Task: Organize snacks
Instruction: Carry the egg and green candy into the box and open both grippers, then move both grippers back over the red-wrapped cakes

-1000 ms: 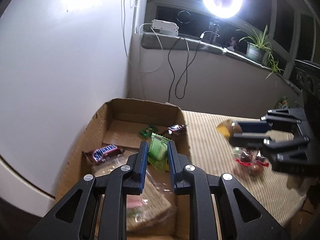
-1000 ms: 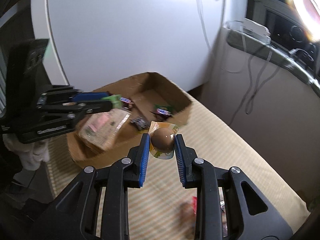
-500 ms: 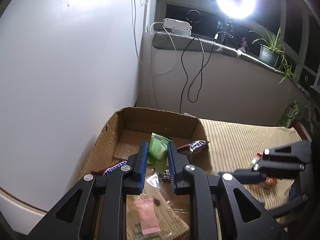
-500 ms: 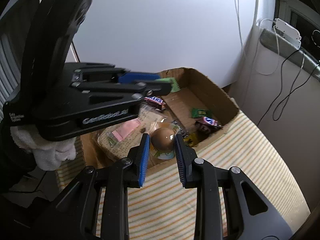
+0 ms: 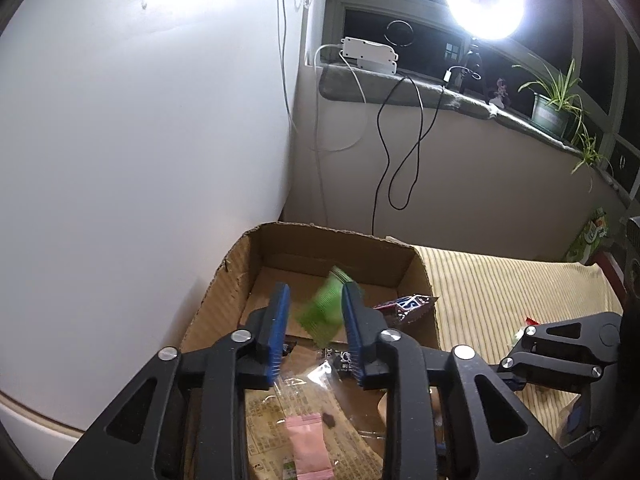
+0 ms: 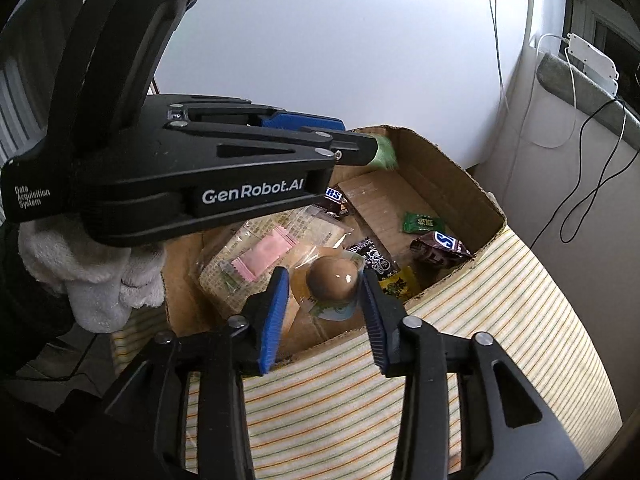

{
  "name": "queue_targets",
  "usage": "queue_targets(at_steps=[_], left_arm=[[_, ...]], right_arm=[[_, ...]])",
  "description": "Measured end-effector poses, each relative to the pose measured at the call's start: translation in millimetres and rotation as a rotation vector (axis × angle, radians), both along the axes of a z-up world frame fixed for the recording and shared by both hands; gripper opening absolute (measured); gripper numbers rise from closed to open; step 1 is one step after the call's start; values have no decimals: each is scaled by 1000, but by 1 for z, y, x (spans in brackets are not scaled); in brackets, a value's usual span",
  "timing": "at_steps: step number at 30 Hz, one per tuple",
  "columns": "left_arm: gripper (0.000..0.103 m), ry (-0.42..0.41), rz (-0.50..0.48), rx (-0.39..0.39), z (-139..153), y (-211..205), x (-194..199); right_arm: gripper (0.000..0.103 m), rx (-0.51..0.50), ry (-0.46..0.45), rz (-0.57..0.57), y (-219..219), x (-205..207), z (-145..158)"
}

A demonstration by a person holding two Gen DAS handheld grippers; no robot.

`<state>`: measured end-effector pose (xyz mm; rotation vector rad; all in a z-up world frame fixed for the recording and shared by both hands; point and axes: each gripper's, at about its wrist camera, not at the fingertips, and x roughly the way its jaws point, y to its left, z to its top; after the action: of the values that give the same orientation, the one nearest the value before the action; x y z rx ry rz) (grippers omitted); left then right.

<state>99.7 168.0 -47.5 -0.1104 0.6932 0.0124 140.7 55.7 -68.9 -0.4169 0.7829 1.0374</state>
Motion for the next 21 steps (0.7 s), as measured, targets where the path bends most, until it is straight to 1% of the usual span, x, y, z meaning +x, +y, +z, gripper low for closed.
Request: queue_targets(at_steps=[1, 2, 3, 4, 5, 7, 10, 17, 21], left_arm=[[39, -1, -1, -2, 0, 0, 0], [44, -5, 4, 2, 1, 0, -1], [46, -9, 6, 3, 1, 0, -1], [46, -11, 5, 3, 2, 0, -1], [46, -13, 6, 3, 2, 1, -2], [46, -12, 8, 2, 2, 1, -2], [46, -15, 10, 1, 3, 1, -3], [46, -28, 13, -3, 7, 0, -10], [47, -37, 4, -9, 11, -6, -14]], right_arm=[[47, 2, -4, 0, 0, 0, 0], [57, 4, -7, 0, -1, -1, 0], [61, 6, -11, 1, -1, -1, 0], [67, 9, -19, -1, -2, -2, 1], [71, 13, -26, -3, -4, -3, 2], [74, 17, -27, -5, -5, -3, 3], [76, 21, -31, -12, -9, -5, 7], [77, 23, -40, -29, -19, -7, 12], [77, 31, -50, -56, -34, -8, 18]])
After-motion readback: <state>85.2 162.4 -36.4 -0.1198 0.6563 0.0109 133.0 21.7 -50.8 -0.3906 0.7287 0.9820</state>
